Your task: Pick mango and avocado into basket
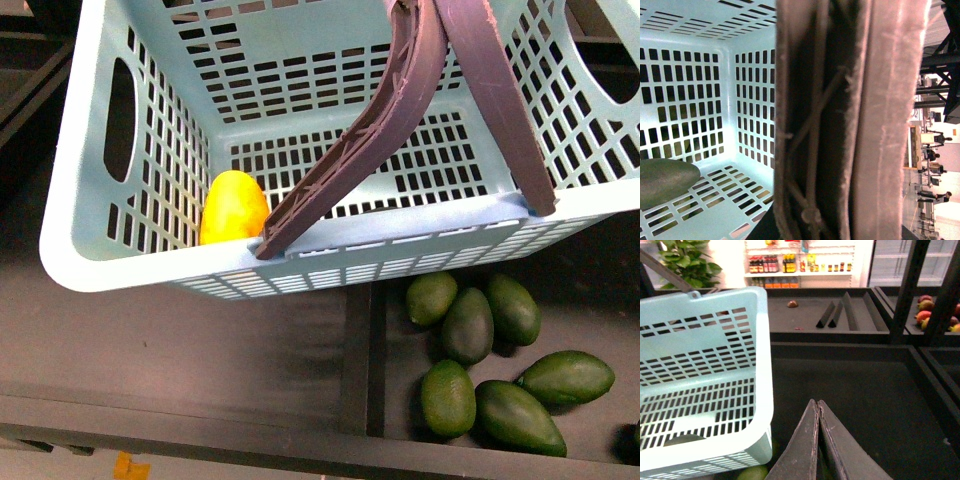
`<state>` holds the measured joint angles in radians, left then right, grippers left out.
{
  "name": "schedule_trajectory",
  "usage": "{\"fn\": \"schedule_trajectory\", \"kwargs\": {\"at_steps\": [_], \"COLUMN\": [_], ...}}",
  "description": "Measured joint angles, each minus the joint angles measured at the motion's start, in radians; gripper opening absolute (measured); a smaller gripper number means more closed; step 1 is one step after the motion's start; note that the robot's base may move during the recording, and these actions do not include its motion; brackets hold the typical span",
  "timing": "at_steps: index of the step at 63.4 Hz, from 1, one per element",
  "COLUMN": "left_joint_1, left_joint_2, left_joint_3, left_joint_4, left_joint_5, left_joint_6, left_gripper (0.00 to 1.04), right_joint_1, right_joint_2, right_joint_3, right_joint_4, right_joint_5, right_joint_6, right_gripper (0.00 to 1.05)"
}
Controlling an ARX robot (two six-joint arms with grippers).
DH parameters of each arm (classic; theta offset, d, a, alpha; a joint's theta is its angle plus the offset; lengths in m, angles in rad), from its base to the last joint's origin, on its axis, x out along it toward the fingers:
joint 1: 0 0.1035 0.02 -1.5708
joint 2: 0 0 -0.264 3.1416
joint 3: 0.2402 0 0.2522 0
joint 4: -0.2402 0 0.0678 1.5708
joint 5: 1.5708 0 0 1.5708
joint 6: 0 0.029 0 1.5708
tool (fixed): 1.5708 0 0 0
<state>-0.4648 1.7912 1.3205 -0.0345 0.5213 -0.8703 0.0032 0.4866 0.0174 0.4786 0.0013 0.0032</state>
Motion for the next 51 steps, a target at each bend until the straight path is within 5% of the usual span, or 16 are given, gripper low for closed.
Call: {"fn": "schedule_trajectory", "kwargs": {"at_steps": [51], "left_joint_1": [0.000], "left_joint_2": [0.000], "left_joint_3": [0.000], "left_joint_4": [0.000], "left_joint_5": [0.001], "left_joint_6": [0.001], "left_gripper": [0.14], "right_joint_1": [-0.002], "right_joint_2": [-0.301], "right_joint_3": [0.000], "right_joint_4": [-0.294], "right_joint_5": [-0.001], "right_joint_6": [0.000], "right_gripper": [0.02]}}
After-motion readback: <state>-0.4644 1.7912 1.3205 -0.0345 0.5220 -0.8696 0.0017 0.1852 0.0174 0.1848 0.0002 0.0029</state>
